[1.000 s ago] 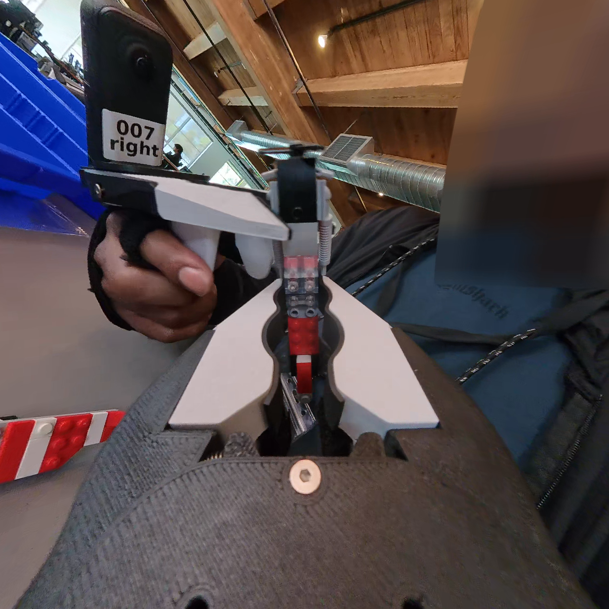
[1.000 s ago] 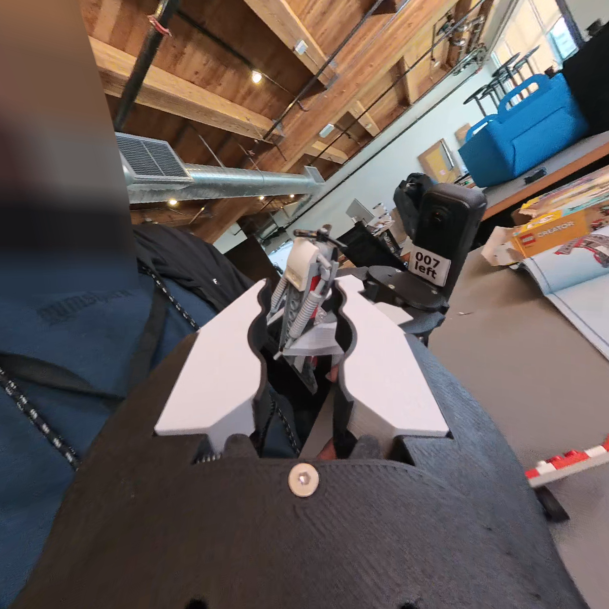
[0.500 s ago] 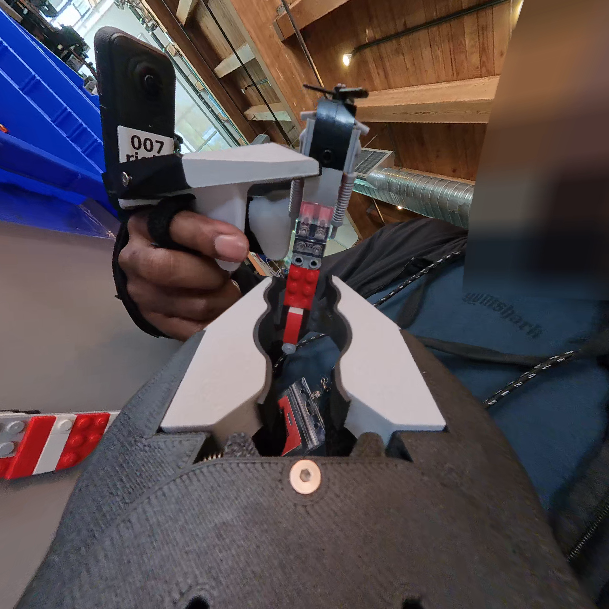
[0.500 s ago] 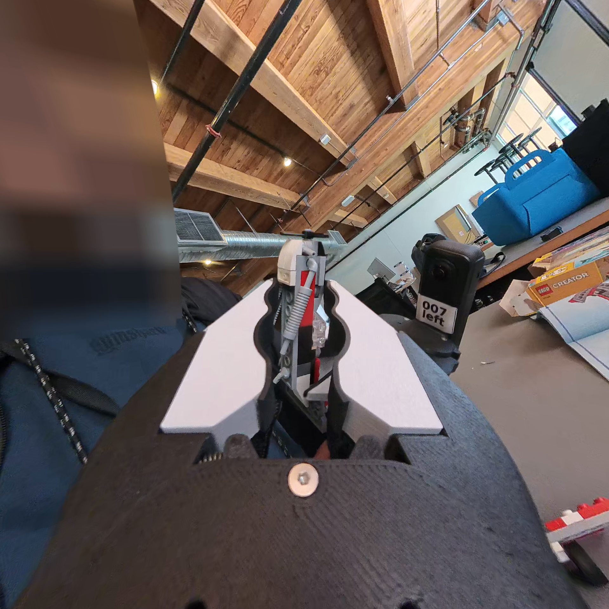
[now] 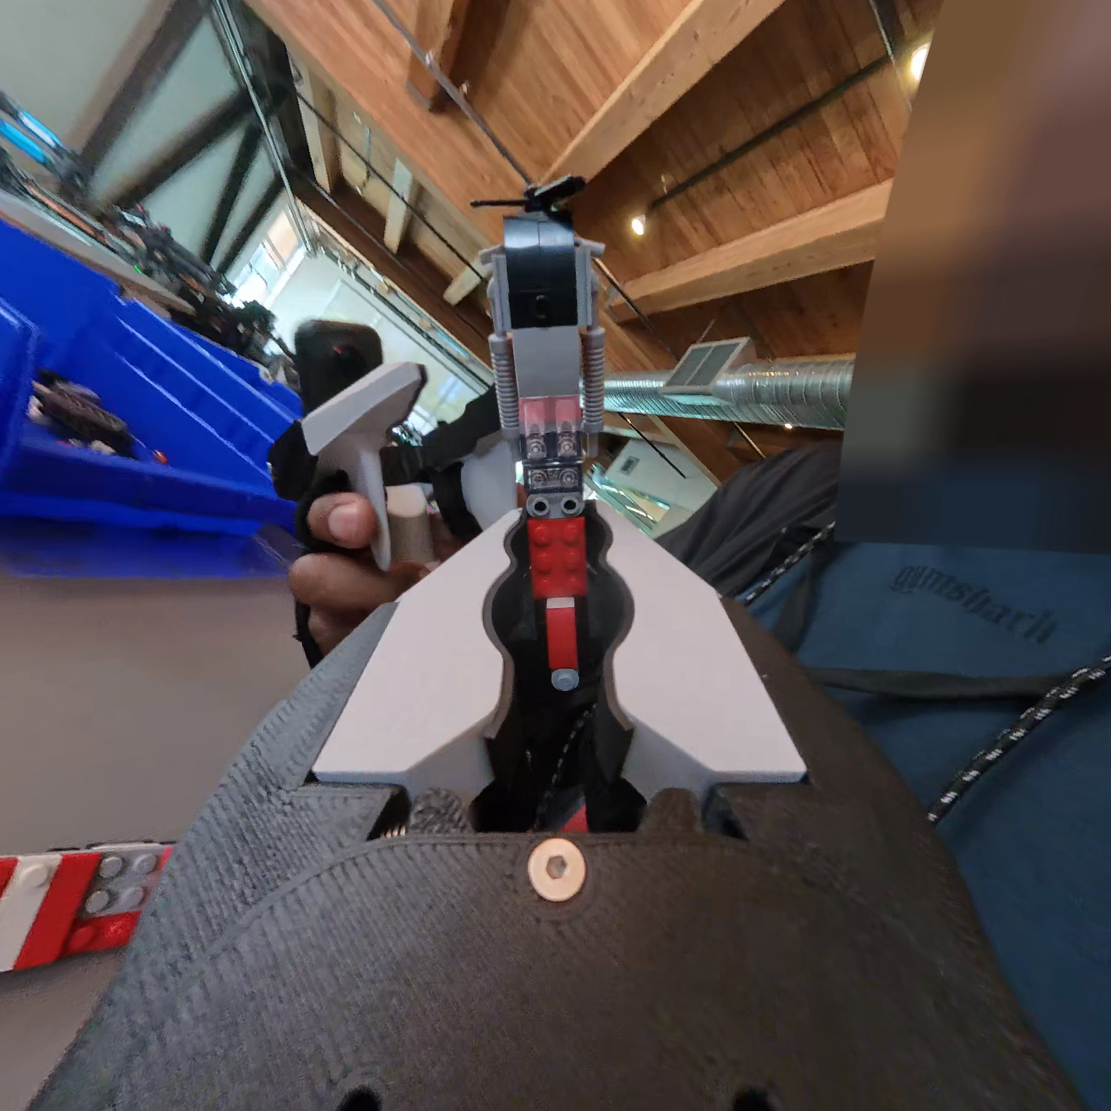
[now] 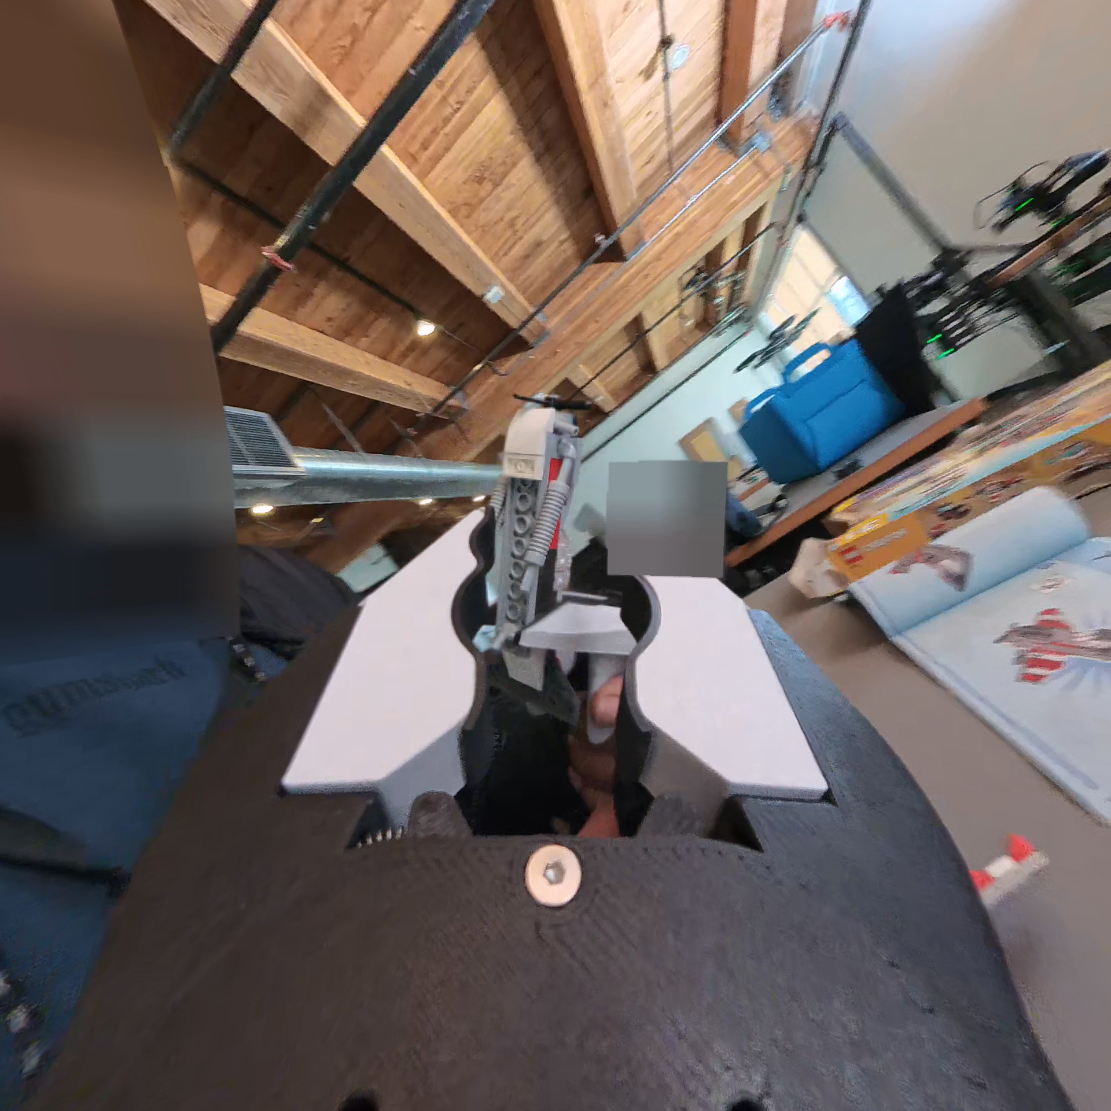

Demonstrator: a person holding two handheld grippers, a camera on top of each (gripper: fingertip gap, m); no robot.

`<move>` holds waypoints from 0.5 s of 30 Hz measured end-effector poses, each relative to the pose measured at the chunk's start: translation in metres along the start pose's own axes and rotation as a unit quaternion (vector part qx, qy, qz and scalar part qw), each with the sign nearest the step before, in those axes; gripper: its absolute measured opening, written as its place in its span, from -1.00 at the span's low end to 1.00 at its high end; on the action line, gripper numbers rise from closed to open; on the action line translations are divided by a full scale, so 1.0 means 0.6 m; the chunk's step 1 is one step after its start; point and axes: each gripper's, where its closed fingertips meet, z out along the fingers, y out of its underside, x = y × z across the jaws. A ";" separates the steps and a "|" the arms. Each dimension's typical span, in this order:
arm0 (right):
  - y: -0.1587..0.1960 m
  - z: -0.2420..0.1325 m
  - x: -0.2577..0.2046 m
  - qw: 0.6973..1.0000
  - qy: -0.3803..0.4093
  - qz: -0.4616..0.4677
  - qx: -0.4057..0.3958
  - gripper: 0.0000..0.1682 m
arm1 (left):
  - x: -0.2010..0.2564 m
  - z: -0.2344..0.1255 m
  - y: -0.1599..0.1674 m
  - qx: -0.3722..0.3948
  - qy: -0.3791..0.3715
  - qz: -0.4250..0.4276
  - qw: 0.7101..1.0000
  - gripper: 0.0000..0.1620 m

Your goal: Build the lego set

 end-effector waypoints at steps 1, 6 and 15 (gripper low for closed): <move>-0.010 -0.002 0.002 0.999 0.024 -0.028 0.012 -0.52 | 0.002 -0.002 -0.008 0.013 -0.005 0.007 1.000 -0.80; -0.012 0.009 -0.025 0.978 0.112 -0.174 0.012 -0.50 | 0.014 -0.006 -0.016 0.074 -0.045 0.041 0.995 -0.81; 0.096 0.015 -0.094 0.960 0.158 -0.230 -0.013 -0.50 | 0.071 -0.030 0.026 0.129 -0.132 0.101 0.978 -0.81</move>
